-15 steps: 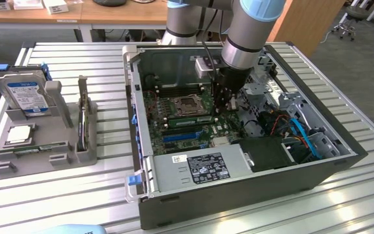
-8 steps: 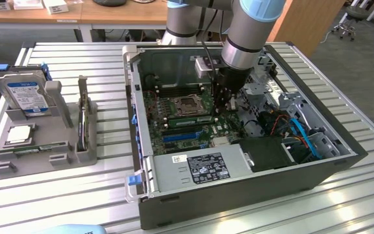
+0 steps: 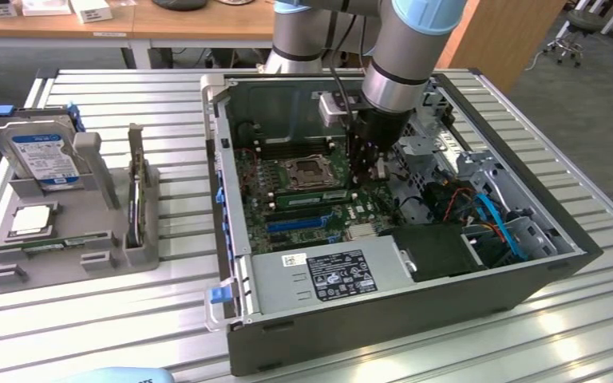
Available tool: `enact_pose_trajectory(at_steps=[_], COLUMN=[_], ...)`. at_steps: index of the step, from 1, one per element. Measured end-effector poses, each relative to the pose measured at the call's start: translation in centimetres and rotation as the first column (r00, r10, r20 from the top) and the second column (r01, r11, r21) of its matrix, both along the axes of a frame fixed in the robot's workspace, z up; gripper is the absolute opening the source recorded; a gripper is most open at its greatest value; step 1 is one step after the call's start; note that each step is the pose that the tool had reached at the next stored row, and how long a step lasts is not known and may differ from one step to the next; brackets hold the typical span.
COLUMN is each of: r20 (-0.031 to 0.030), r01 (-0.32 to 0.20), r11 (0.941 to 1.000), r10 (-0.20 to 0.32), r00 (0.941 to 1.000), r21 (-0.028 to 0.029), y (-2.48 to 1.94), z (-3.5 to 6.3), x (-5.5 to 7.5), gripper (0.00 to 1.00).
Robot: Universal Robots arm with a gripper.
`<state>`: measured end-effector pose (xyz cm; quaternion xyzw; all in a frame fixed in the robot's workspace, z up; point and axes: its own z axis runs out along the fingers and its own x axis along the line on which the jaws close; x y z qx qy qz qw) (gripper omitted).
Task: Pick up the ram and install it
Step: 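Press down the ram until it locks into place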
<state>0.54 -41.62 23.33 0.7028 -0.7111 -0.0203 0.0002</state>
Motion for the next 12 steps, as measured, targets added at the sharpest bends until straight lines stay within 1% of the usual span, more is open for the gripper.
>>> enact_pose_trajectory(at_steps=[12], r20=[0.0000], r01=[0.000], r11=[1.0000], r10=[0.000], r00=[1.0000], r21=[0.0000], y=[0.00], z=[-0.26], x=[0.00], gripper=[0.10])
